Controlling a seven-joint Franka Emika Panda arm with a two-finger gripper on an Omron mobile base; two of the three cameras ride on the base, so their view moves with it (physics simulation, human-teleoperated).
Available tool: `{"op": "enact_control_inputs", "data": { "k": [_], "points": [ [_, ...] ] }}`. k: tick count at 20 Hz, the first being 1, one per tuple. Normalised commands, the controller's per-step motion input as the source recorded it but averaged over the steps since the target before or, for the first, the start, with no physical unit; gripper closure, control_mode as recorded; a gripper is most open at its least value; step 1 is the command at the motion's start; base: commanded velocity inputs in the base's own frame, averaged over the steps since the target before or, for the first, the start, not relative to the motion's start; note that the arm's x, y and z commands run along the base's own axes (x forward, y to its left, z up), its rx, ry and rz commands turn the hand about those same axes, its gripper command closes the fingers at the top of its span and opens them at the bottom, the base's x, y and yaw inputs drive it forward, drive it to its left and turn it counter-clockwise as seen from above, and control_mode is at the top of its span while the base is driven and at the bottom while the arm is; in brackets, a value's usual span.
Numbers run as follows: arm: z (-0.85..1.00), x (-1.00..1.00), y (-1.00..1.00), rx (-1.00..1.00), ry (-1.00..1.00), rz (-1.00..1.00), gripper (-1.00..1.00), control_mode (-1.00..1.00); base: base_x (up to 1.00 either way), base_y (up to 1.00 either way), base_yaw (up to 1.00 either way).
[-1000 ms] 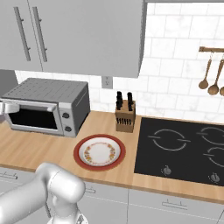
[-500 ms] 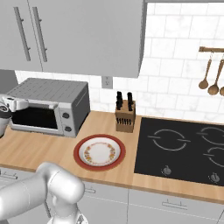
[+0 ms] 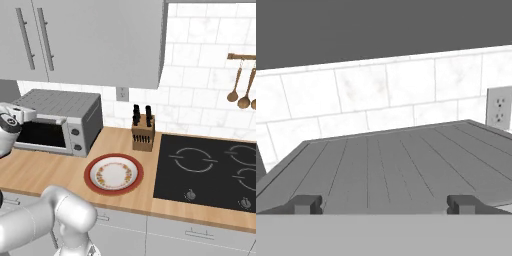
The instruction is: Pick up the kebab skewer and baguette bread, and place them inside the toaster oven. Close the toaster oven door and start by setting the timer.
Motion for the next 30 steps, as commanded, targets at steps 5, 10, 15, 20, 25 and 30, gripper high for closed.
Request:
{"op": "enact_control_inputs", "data": {
  "k": [5, 10, 15, 20, 25, 30],
  "points": [
    [0.44, -0.39, 0.00, 0.02, -0.03, 0.00, -1.00, -1.00, 0.00, 0.00, 0.00],
    [0.02, -0.58, -0.05, 0.00, 0.00, 0.00, -1.00, -1.00, 0.00, 0.00, 0.00],
    [0.00, -0.56, -0.35, 0.00, 0.00, 0.00, -1.00, -1.00, 0.00, 0.00, 0.00],
    [0.00, -0.48, -0.68, -0.03, 0.00, 0.05, -1.00, -1.00, 0.00, 0.00, 0.00],
    [-0.17, -0.33, -0.65, -0.09, 0.00, 0.08, -1.00, -1.00, 0.00, 0.00, 0.00],
    [-0.25, -0.12, -0.56, -0.09, 0.00, 0.10, -1.00, -1.00, 0.00, 0.00, 0.00]
  ]
}}
